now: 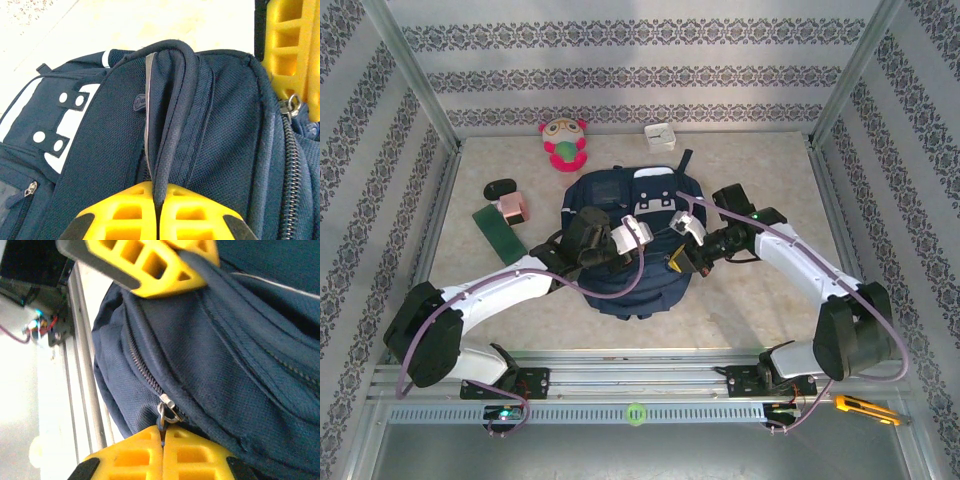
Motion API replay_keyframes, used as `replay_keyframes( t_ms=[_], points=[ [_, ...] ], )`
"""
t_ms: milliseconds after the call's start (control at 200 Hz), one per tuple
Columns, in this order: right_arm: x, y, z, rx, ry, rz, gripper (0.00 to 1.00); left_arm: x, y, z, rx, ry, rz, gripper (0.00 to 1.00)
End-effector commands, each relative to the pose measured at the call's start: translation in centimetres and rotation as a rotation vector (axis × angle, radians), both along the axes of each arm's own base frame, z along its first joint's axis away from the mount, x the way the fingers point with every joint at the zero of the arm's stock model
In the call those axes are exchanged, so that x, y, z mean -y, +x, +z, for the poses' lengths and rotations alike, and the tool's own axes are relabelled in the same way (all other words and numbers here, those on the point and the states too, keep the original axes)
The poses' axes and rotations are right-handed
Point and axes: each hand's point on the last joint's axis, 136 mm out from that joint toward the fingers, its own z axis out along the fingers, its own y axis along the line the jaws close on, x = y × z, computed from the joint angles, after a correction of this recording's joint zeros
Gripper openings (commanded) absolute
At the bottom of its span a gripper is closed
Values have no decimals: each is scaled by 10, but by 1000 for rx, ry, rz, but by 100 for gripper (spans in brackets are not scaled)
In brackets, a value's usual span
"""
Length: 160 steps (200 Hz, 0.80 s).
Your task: Pack books, pencil case, and school supplies into a backpack
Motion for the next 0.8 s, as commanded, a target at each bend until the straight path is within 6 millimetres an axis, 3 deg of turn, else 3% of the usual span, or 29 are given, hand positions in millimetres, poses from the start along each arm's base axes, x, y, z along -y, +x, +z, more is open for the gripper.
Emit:
replay_keyframes(
  t_ms=[0, 195, 440, 640, 795],
  points=[
    [-8, 15, 17, -34, 93, -118, 0, 23, 10, 61, 137, -155, -16, 0],
    [-8, 16, 8, -40, 107, -177, 0, 25, 8, 66, 136, -192, -15, 0],
    [-25, 1, 28, -34, 184, -138, 0, 34, 13, 63, 118, -212, 21, 0],
    [-42, -14, 32, -65, 211, -108, 0, 49, 13, 61, 109, -220, 16, 0],
    [-39, -12, 34, -84, 199, -166, 0, 49, 12, 63, 117, -225, 15, 0]
  ],
)
